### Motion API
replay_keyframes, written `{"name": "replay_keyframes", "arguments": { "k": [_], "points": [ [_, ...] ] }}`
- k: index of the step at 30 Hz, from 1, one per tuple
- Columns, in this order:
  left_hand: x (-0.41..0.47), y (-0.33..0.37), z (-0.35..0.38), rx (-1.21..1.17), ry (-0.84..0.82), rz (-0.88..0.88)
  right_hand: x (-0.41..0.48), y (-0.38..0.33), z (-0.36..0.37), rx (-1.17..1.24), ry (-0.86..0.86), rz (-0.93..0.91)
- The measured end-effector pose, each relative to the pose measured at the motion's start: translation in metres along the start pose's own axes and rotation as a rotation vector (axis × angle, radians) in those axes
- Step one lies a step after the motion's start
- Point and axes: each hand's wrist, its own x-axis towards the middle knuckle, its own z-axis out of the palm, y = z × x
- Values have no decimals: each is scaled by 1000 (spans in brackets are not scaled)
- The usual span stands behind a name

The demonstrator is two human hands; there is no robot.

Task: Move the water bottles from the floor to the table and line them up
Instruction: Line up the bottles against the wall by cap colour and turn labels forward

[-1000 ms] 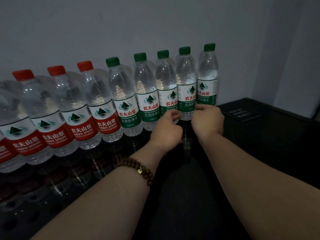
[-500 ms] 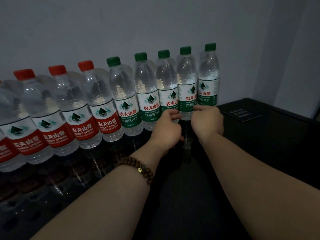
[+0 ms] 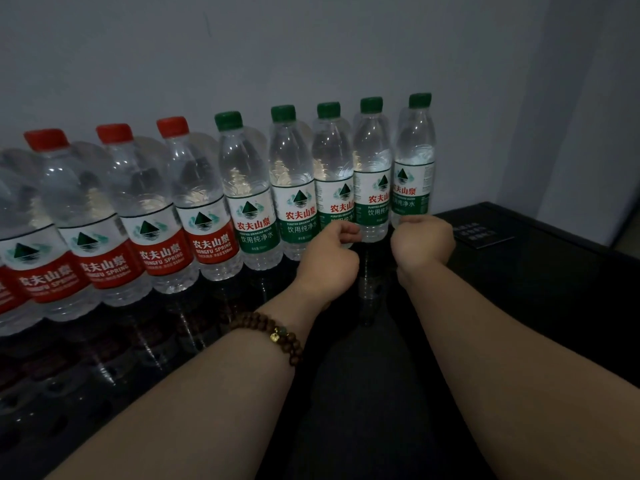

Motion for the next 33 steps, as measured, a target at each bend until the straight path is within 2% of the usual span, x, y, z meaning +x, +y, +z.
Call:
{"name": "replay_keyframes", "arguments": {
  "k": [3,7,8,12,15,18,21,24,27,29,31,33],
  "points": [
    [-1,0,1,4,-6,13,9,-4,-3,-89,-55,79],
    [-3,1,0,25,-25,27,28,-11,-18,-27,-219,240],
    [-2,1,-1,32,-35,25,35,-11,-23,-56,-230,212],
    [2,-3,-2,88,-44,37,60,-9,-41,-330,-134,-110],
    [0,-4,0,194,-48,85,66,-3,-42,-293,-99,-207],
    [-4,-2,2,285,-52,154,63,-1,-37,-267,-135,-303],
    [-10,3,7,323,-71,245,61,1,-34,-271,-196,-399],
    [-13,13,21,278,-65,284,63,2,-33,-275,-198,-403],
    [-5,30,47,173,-32,217,64,2,-34,-269,-198,-388],
    [6,41,66,36,13,68,66,3,-34,-281,-209,-362],
    [19,49,82,-48,115,-55,69,4,-35,-296,-235,-318],
    [31,52,93,-42,207,-86,73,5,-34,-318,-257,-283]
  ]
}}
